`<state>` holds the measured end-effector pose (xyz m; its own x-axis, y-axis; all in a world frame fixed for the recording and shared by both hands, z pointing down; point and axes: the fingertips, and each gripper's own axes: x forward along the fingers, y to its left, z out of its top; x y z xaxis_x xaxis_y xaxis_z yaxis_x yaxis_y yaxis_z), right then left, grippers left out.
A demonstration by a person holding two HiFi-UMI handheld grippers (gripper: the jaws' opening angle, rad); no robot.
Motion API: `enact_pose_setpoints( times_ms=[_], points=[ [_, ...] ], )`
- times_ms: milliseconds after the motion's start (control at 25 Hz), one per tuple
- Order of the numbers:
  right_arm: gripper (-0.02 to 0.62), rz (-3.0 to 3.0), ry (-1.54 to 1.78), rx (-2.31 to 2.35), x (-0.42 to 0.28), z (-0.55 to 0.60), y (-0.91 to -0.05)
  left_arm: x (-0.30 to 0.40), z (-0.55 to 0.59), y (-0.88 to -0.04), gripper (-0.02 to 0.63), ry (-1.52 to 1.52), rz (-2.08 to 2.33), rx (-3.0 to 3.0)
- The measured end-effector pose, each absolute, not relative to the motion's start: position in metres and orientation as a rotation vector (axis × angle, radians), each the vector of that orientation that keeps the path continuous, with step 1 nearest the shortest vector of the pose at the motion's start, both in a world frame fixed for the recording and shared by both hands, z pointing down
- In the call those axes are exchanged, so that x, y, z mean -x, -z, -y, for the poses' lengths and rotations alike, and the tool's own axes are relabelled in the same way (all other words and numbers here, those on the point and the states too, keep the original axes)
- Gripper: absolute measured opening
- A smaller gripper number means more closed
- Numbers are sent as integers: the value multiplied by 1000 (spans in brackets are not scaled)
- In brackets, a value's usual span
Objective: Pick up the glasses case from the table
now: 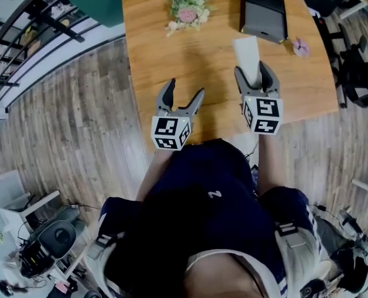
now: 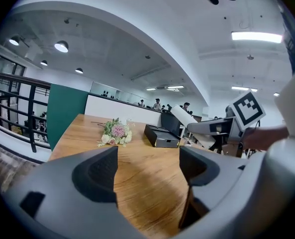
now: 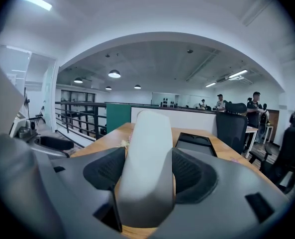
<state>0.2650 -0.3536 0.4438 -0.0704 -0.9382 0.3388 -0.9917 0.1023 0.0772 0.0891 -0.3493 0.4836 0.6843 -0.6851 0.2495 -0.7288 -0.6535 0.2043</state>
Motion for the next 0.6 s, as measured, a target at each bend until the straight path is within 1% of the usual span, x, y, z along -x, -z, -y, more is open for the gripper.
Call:
enact_pose_setpoints(
  times_ms=[320,600],
  points=[
    [303,2045,-209,-2031,-260,294,-430,-99,338,-477,385,-196,1035,-2674],
    [304,2007,-273,-2096,-252,249,-451,-101,322,-477,385,-197,976,-2714]
  ],
)
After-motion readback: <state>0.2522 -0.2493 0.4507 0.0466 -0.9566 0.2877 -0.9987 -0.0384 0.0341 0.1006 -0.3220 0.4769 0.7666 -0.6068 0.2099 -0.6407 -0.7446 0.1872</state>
